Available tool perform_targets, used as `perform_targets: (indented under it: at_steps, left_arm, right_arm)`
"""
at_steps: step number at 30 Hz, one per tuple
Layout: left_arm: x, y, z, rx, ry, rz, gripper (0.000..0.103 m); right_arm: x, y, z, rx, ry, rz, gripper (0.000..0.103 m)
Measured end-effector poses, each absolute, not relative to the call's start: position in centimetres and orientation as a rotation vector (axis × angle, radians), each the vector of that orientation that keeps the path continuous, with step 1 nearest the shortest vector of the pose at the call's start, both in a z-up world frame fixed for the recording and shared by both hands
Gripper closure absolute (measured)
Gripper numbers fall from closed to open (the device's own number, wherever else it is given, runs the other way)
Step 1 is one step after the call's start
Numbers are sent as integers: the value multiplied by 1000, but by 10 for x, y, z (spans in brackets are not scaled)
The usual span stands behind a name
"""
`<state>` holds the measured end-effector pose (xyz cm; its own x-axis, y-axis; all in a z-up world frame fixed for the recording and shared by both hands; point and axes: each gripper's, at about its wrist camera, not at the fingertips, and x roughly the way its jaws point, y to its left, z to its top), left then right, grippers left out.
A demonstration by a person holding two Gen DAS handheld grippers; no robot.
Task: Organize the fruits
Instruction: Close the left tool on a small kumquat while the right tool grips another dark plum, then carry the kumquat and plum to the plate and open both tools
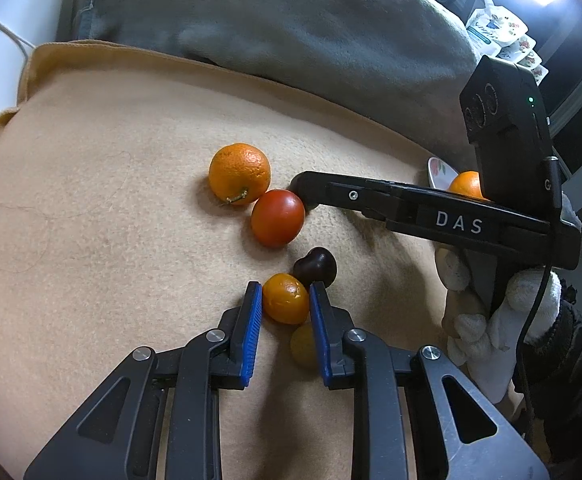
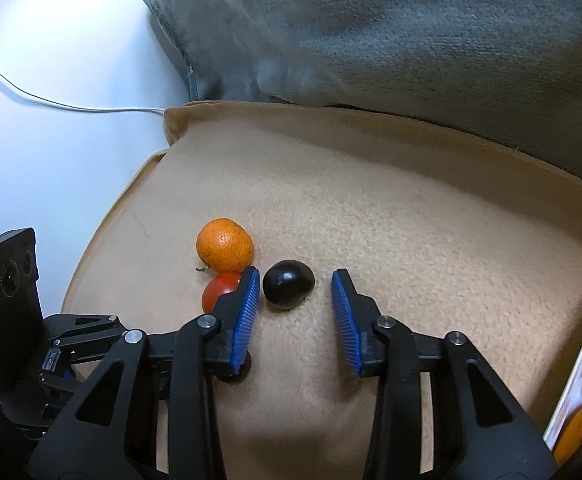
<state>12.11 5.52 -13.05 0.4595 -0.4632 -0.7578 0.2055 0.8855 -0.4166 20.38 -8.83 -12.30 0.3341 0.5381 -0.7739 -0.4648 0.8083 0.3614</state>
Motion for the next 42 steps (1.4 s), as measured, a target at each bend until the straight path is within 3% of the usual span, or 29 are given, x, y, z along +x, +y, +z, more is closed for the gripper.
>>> perform_targets:
  at_steps: [5,42]
  left_arm:
    - [120,53,-130,-282,1013,-417,81]
    - [108,32,-95,-260,916,-435,81]
  right_arm:
    - [201,-87,-123,74,1047,673,75]
    - [151,-158,-74,82,898,624,77]
